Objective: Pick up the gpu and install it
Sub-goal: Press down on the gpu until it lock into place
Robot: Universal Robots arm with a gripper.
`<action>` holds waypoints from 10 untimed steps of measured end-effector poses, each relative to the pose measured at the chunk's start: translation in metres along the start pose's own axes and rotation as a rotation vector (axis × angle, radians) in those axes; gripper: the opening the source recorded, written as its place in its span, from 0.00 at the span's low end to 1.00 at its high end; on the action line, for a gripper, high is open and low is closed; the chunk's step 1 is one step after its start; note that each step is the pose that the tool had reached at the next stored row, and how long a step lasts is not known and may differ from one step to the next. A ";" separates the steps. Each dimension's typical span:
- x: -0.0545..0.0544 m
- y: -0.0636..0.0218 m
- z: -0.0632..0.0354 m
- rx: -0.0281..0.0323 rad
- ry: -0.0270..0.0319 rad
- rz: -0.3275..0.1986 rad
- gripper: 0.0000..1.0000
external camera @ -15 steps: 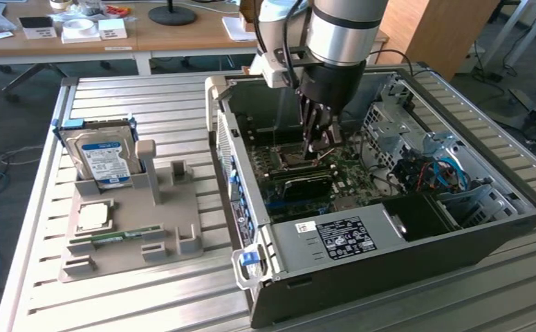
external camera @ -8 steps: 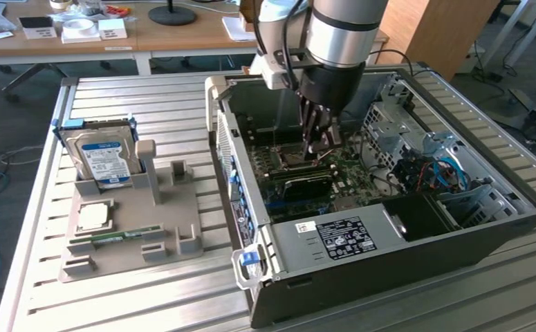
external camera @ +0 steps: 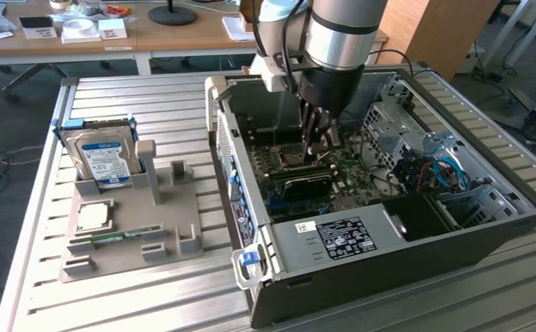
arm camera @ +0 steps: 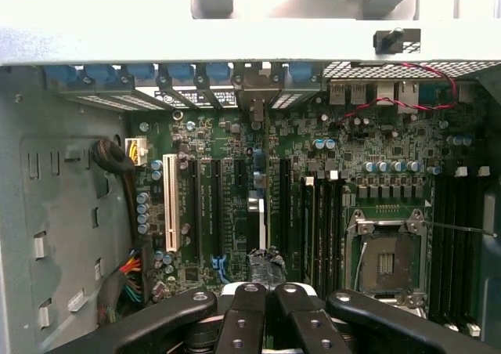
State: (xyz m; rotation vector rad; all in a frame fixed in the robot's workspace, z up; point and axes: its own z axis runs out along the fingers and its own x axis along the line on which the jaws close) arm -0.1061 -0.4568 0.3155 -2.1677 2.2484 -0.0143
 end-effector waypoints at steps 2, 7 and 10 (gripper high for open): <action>0.000 0.0000 0.0000 0.0000 0.0000 0.000 0.11; 0.000 0.0001 0.0025 -0.0001 0.0001 0.000 0.11; 0.000 0.0000 0.0025 -0.0001 0.0001 0.000 0.11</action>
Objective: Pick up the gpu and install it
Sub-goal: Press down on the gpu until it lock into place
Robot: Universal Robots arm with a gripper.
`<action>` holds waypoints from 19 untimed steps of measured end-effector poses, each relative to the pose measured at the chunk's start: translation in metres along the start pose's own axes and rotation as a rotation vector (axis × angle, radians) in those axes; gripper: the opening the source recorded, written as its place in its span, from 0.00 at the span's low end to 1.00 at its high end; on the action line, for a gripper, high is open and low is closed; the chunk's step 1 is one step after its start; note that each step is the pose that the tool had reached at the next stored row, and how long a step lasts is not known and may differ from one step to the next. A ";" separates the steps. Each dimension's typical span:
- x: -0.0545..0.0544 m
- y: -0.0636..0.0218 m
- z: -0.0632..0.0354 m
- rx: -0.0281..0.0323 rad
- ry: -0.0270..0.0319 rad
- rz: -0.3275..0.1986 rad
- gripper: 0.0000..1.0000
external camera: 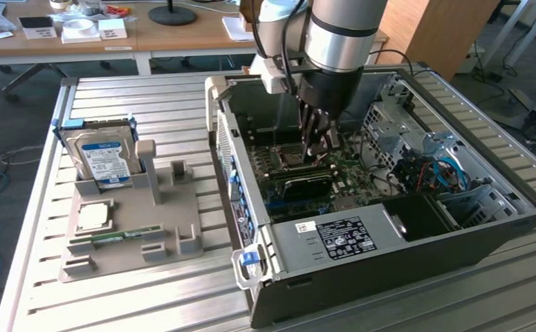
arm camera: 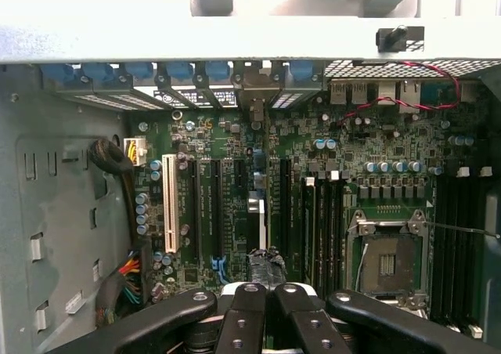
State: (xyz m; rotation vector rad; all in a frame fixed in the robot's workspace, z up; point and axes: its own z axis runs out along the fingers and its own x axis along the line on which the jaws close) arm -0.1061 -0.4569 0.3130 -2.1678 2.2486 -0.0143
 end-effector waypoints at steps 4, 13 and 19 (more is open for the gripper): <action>0.000 0.0000 0.0008 0.0003 -0.0005 0.000 0.11; 0.000 0.0001 0.0053 0.0000 -0.0001 0.000 0.11; 0.000 0.0001 0.0060 0.0001 -0.0003 0.000 0.11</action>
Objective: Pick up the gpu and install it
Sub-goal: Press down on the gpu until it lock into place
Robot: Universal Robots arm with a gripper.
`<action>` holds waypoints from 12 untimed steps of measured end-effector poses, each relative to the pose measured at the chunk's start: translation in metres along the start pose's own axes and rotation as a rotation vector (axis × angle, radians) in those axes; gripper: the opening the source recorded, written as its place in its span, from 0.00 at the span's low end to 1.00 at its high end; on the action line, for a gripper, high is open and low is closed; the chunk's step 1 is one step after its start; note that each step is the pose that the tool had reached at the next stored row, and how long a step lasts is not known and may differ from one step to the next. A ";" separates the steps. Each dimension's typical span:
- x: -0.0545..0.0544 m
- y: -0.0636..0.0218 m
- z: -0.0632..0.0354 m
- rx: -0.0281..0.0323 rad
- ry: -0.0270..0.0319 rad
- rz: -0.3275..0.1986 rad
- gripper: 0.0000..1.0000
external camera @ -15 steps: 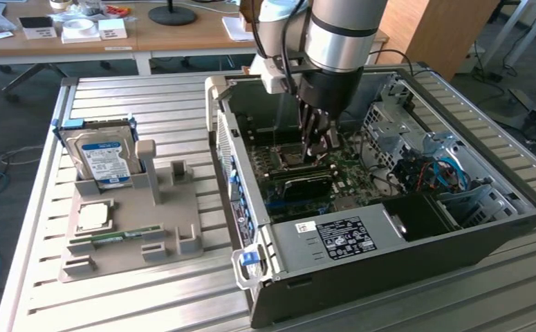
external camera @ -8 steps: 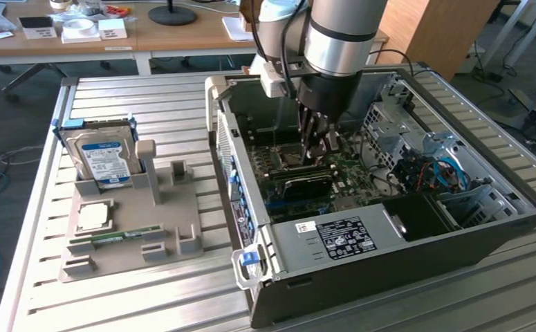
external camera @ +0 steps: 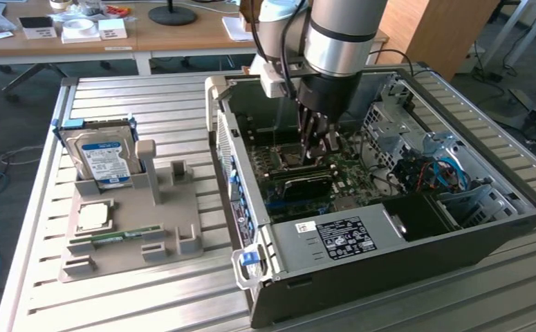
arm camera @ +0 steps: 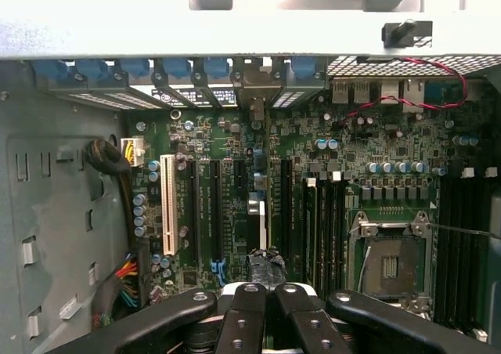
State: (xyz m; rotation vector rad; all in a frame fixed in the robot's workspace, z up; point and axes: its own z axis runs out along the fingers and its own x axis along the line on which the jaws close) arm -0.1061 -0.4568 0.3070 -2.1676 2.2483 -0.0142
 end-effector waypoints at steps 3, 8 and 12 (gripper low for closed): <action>0.000 0.0000 0.0012 0.0000 0.0004 0.000 0.11; 0.000 0.0000 0.0013 -0.0001 0.0004 0.000 0.11; 0.000 0.0000 0.0021 0.0002 -0.0001 0.000 0.11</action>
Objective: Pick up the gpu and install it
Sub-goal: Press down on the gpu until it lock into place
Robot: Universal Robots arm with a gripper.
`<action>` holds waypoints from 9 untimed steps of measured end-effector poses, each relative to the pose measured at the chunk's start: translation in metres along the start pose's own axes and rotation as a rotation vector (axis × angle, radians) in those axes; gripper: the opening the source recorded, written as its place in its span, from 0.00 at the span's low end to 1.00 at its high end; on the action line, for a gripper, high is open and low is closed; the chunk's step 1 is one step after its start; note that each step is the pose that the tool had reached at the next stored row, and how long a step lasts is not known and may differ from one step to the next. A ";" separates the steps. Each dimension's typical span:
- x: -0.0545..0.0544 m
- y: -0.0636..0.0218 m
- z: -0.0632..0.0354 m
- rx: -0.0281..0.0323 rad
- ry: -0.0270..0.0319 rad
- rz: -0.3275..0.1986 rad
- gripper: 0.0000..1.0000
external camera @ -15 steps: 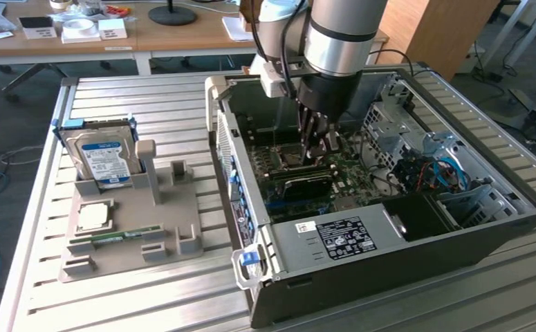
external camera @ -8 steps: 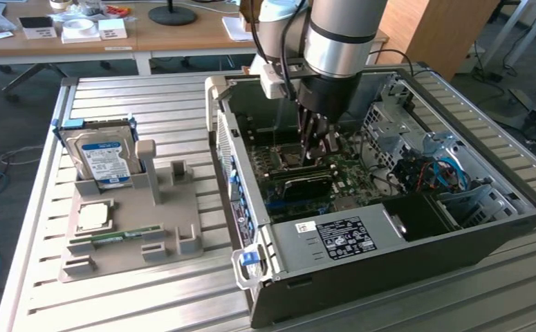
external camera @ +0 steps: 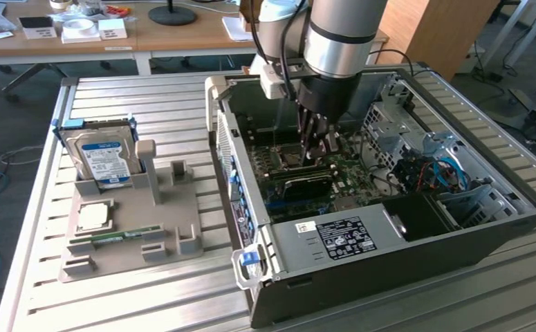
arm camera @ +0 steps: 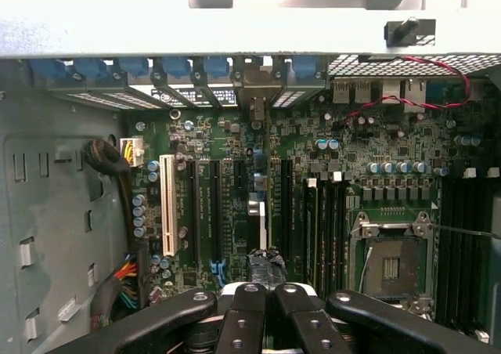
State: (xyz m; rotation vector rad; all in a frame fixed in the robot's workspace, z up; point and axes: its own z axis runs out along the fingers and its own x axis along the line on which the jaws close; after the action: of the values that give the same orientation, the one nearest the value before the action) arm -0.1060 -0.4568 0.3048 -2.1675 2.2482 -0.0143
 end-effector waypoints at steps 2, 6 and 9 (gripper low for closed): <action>0.000 0.0000 0.0009 -0.0003 0.0005 0.000 0.11; 0.000 0.0001 0.0009 -0.0004 0.0006 0.000 0.11; 0.000 0.0000 0.0010 -0.0003 0.0005 0.000 0.11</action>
State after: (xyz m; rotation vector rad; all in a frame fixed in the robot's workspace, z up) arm -0.1061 -0.4568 0.3038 -2.1679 2.2485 -0.0145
